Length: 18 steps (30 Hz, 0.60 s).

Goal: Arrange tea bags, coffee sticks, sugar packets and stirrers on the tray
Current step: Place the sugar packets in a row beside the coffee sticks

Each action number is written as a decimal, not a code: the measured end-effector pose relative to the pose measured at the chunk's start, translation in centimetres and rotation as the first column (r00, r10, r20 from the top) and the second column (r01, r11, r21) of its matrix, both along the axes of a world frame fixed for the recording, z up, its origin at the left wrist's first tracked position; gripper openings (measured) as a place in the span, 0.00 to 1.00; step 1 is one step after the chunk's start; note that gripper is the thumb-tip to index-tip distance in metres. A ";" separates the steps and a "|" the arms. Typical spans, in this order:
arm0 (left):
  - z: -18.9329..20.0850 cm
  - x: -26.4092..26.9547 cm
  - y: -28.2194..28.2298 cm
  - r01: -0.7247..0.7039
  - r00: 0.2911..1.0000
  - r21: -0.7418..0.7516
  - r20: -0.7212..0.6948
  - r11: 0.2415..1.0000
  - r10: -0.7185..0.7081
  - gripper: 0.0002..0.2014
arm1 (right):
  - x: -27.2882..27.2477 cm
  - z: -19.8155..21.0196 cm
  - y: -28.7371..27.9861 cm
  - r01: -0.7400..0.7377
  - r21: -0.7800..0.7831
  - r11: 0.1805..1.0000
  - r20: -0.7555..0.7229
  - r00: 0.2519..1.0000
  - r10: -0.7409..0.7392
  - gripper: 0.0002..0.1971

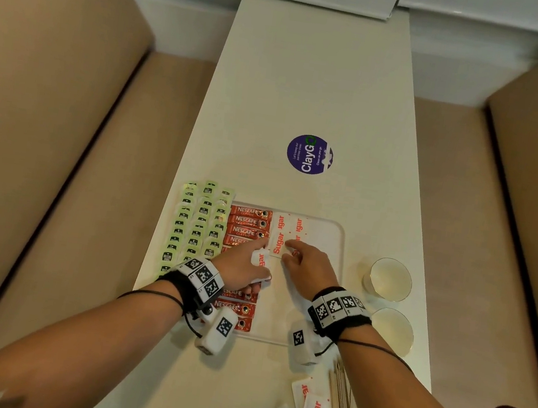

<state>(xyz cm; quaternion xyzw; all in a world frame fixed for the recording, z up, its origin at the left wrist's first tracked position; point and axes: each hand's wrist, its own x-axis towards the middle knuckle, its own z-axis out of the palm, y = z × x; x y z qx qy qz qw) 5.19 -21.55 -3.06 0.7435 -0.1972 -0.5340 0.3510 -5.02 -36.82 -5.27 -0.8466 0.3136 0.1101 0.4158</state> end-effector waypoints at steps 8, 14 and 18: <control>-0.3 -0.1 -0.3 0.061 0.998 -0.013 0.034 0.998 -0.061 0.26 | 0.3 -0.6 0.0 0.027 -0.009 1.000 0.007 1.000 -0.026 0.21; -0.5 -0.1 -0.3 0.105 0.990 -0.026 0.095 0.994 -0.102 0.31 | 0.2 -1.0 0.2 0.011 -0.036 0.999 -0.009 1.000 -0.011 0.21; -0.8 -0.2 -0.4 0.100 0.990 0.038 0.101 0.994 -0.103 0.39 | 0.4 -1.1 0.4 0.011 -0.031 0.999 0.005 1.000 -0.011 0.21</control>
